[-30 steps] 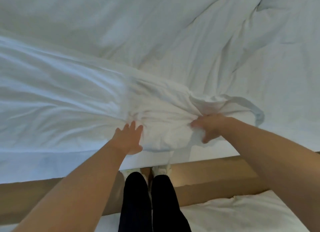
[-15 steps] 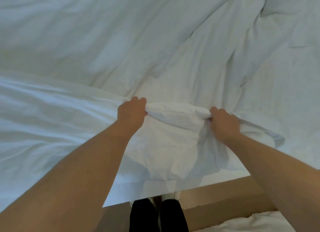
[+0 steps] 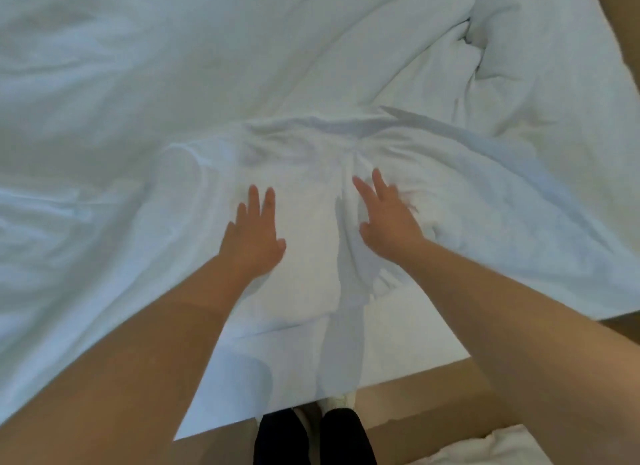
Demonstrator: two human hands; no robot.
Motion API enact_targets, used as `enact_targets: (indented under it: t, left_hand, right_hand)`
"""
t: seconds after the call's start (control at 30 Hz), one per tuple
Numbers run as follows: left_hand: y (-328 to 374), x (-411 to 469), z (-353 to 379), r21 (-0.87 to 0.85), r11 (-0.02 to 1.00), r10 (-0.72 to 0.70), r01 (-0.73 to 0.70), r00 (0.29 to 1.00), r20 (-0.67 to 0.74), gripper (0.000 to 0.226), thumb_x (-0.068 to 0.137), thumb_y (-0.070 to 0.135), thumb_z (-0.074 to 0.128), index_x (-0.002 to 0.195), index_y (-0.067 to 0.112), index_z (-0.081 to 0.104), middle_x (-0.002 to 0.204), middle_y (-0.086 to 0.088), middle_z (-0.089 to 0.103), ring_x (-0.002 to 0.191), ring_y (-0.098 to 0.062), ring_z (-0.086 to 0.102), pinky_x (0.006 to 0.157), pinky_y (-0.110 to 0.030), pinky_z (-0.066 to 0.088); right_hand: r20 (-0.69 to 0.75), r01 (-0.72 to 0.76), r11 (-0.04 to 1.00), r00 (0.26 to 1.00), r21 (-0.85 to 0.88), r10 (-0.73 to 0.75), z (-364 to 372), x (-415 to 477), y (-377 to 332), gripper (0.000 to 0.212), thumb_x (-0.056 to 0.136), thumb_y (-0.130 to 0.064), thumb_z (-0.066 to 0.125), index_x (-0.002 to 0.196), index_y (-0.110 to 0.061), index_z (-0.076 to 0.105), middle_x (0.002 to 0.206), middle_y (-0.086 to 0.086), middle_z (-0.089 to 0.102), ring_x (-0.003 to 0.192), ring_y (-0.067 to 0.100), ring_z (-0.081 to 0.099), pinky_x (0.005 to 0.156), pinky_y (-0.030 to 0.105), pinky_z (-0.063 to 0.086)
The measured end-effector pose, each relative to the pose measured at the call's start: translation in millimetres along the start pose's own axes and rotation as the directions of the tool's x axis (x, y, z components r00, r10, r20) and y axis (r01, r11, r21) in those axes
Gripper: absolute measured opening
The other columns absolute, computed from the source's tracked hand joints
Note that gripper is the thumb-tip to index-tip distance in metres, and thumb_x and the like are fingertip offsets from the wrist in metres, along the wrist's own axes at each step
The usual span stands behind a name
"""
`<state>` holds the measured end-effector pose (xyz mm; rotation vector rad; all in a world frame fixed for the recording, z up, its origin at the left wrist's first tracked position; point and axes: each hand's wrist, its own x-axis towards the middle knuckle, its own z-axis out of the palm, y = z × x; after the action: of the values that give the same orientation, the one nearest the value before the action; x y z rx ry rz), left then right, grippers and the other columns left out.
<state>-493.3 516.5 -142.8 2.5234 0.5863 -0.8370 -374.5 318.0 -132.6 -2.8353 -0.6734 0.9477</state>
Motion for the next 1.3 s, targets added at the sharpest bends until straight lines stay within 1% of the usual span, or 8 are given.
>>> enact_targets:
  t: [0.17, 0.4, 0.6, 0.73, 0.93, 1.07, 1.2, 1.3]
  left_hand:
    - [69, -34, 40, 0.028, 0.992, 0.119, -0.122, 0.988, 0.1, 0.08, 0.099, 0.03, 0.046, 0.154, 0.018, -0.011, 0.161, -0.006, -0.019, 0.15, -0.028, -0.001, 0.118, -0.046, 0.018]
    - [206, -22, 31, 0.045, 0.977, 0.208, -0.207, 0.978, -0.013, 0.075, 0.097, 0.026, 0.048, 0.155, 0.017, 0.001, 0.163, -0.006, -0.005, 0.149, -0.025, 0.008, 0.117, -0.044, 0.023]
    - [344, 6, 62, 0.441, 0.768, 0.579, -0.465, 0.798, -0.167, 0.048, 0.066, 0.016, 0.077, 0.111, 0.012, 0.063, 0.112, -0.011, 0.061, 0.097, -0.031, 0.059, 0.076, -0.041, 0.046]
    - [426, 26, 121, 0.483, 0.75, 0.465, -0.452, 0.88, 0.102, 0.072, 0.083, 0.035, 0.067, 0.143, 0.019, 0.032, 0.148, -0.014, 0.031, 0.135, -0.035, 0.032, 0.1, -0.051, 0.035]
    - [452, 64, 182, 0.627, 0.752, 0.154, -0.201, 0.98, 0.13, 0.113, 0.083, 0.035, 0.071, 0.151, 0.02, -0.017, 0.158, -0.021, -0.009, 0.144, -0.045, 0.005, 0.103, -0.067, 0.027]
    - [464, 87, 184, 0.605, 0.78, 0.219, -0.161, 0.976, -0.022, 0.076, 0.075, 0.013, 0.075, 0.141, 0.016, 0.038, 0.123, -0.016, 0.053, 0.098, -0.037, 0.061, 0.067, -0.039, 0.05]
    - [518, 87, 182, 0.386, 0.857, 0.36, -0.34, 0.933, 0.022, 0.033, 0.089, 0.009, 0.061, 0.121, 0.01, 0.053, 0.101, -0.015, 0.064, 0.086, -0.035, 0.065, 0.064, -0.037, 0.044]
    - [567, 52, 212, 0.292, 0.79, 0.539, -0.538, 0.838, 0.085, 0.042, 0.054, 0.006, 0.086, 0.091, 0.01, 0.068, 0.066, -0.01, 0.062, 0.054, -0.027, 0.063, 0.044, -0.027, 0.044]
  right_hand:
    - [-0.098, 0.024, 0.98, 0.994, -0.199, -0.044, -9, -70, 102, 0.072, 0.094, -0.009, 0.049, 0.155, -0.03, 0.017, 0.164, -0.002, 0.0, 0.151, 0.021, 0.002, 0.12, 0.045, 0.011]
    - [-0.044, -0.415, 0.893, 0.903, 0.173, 0.428, -47, -94, 237, 0.083, 0.092, -0.015, 0.058, 0.155, -0.031, 0.008, 0.164, 0.0, -0.003, 0.121, 0.032, 0.053, 0.084, 0.042, 0.05]
    - [0.043, -0.403, 0.913, 0.915, 0.057, 0.401, -57, -97, 362, 0.092, 0.084, -0.023, 0.066, 0.151, -0.037, 0.006, 0.156, 0.006, 0.016, 0.103, 0.033, 0.06, 0.079, 0.041, 0.052]
    - [0.155, -0.5, 0.861, 0.847, -0.093, 0.509, -50, -106, 458, 0.096, 0.085, -0.029, 0.069, 0.153, -0.036, 0.001, 0.156, 0.008, 0.015, 0.123, 0.034, 0.047, 0.09, 0.042, 0.046]
    - [0.188, -0.226, 0.923, 0.937, -0.311, 0.294, -26, -62, 537, 0.101, 0.082, -0.038, 0.072, 0.154, -0.035, 0.0, 0.161, 0.008, 0.002, 0.147, 0.037, 0.009, 0.109, 0.063, 0.023]
    - [0.043, -0.033, 0.97, 0.998, -0.239, 0.045, -39, -17, 557, 0.054, 0.088, -0.013, 0.059, 0.139, -0.018, 0.041, 0.115, 0.015, 0.059, 0.101, 0.037, 0.06, 0.08, 0.04, 0.048]
    - [0.23, 0.051, 0.88, 0.971, -0.473, 0.067, -93, -20, 594, 0.043, 0.095, -0.018, 0.05, 0.138, -0.026, 0.048, 0.115, 0.013, 0.06, 0.103, 0.032, 0.06, 0.076, 0.033, 0.042]
    - [0.429, 0.107, 0.772, 0.874, -0.626, 0.227, -134, -60, 631, 0.041, 0.1, -0.02, 0.043, 0.14, -0.026, 0.045, 0.124, 0.008, 0.057, 0.11, 0.025, 0.058, 0.083, 0.03, 0.043]
